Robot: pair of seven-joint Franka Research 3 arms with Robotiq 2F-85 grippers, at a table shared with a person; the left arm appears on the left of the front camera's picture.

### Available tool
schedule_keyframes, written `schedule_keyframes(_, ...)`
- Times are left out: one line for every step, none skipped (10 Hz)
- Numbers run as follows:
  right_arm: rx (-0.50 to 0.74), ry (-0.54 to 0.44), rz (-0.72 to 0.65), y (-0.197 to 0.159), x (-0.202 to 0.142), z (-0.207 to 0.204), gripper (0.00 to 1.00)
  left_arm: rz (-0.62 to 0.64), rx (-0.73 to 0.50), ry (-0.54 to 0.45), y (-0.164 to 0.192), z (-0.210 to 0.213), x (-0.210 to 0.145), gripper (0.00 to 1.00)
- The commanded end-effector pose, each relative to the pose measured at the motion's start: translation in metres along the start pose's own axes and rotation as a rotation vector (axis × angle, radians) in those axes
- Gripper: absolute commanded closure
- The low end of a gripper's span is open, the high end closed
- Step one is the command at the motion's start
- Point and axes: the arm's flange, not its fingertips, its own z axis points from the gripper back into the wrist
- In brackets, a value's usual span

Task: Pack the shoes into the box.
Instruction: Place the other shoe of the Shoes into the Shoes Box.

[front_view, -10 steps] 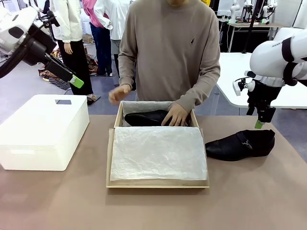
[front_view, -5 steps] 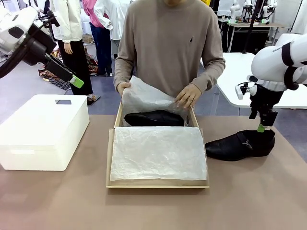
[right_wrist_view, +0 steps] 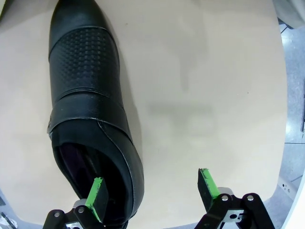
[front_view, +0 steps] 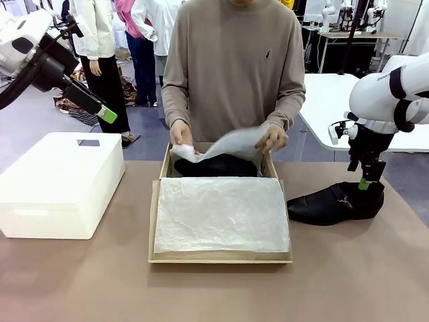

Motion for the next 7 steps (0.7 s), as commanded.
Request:
schedule_keyframes(-0.027,-0.015,0.008,-0.002,-0.004,-0.004,0.00,0.010,-0.002,-0.023,-0.001,-0.001,0.000,0.00)
schedule_keyframes(-0.025,-0.017,0.008,-0.003,-0.004,-0.008,0.00,0.010,-0.002,-0.023,-0.001,-0.001,0.000,0.00)
schedule_keyframes(-0.021,-0.027,0.009,-0.005,-0.005,-0.012,0.00,0.010,-0.002,-0.023,-0.001,-0.001,0.000,0.00)
schedule_keyframes(-0.017,-0.032,0.009,-0.006,-0.006,-0.016,0.00,0.010,-0.002,-0.023,-0.001,-0.001,0.000,0.00)
schedule_keyframes(-0.008,-0.034,0.020,-0.007,-0.006,-0.020,0.00,0.010,-0.002,-0.023,-0.001,-0.001,0.000,0.00)
schedule_keyframes(-0.003,-0.038,0.025,-0.008,-0.006,-0.024,0.00,0.010,-0.002,-0.023,-0.001,-0.001,0.000,0.00)
schedule_keyframes(-0.003,-0.049,0.034,-0.009,-0.007,-0.027,0.00,0.010,-0.002,-0.023,-0.001,-0.001,0.000,0.00)
